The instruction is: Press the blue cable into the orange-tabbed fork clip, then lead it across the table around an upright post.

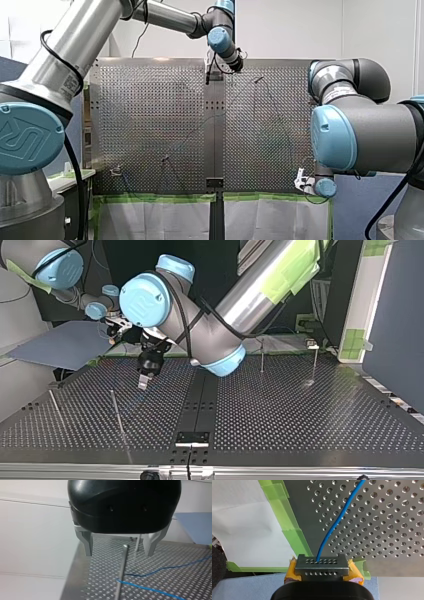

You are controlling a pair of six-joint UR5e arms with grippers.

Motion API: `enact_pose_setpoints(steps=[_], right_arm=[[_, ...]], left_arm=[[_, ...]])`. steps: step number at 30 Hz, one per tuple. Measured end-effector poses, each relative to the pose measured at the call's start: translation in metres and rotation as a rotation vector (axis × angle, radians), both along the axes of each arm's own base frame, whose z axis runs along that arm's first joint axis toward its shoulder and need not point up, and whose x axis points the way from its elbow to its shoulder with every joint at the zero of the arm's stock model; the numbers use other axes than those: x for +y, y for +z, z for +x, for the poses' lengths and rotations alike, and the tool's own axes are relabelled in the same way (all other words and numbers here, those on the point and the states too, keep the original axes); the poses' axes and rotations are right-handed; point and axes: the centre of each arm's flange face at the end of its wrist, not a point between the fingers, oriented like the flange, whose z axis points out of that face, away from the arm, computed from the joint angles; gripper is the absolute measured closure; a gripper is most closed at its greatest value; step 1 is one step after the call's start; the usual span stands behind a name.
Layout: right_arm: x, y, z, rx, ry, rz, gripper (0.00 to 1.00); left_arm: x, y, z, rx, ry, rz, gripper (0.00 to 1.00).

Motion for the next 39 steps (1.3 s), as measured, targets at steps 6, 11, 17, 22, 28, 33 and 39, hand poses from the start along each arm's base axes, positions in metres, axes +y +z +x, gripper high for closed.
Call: enact_pose_setpoints(steps=[6,11,17,22,28,33,39], right_arm=[[0.000,0.000,0.000,0.001,0.000,0.000,1.00],[0.000,0.000,0.000,0.001,0.000,0.002,1.00],[0.000,0.000,0.000,0.003,0.001,0.003,1.00],[0.000,0.000,0.000,0.004,0.001,0.003,1.00],[0.001,0.000,0.000,0.004,0.002,0.003,1.00],[0.001,0.000,0.000,0.004,0.002,0.004,1.00],[0.001,0.000,0.000,0.004,0.002,0.004,1.00]], left_arm=[[0.013,0.016,-0.013,-0.022,0.033,-0.096,0.00],[0.025,0.029,-0.025,-0.040,0.054,-0.180,0.00],[0.038,0.042,-0.038,-0.064,0.053,-0.269,0.00],[0.049,0.053,-0.050,-0.097,0.050,-0.310,0.00],[0.063,0.064,-0.065,-0.136,0.042,-0.363,0.00],[0.073,0.072,-0.077,-0.165,0.037,-0.401,0.00],[0.087,0.081,-0.091,-0.205,0.033,-0.442,0.00]])
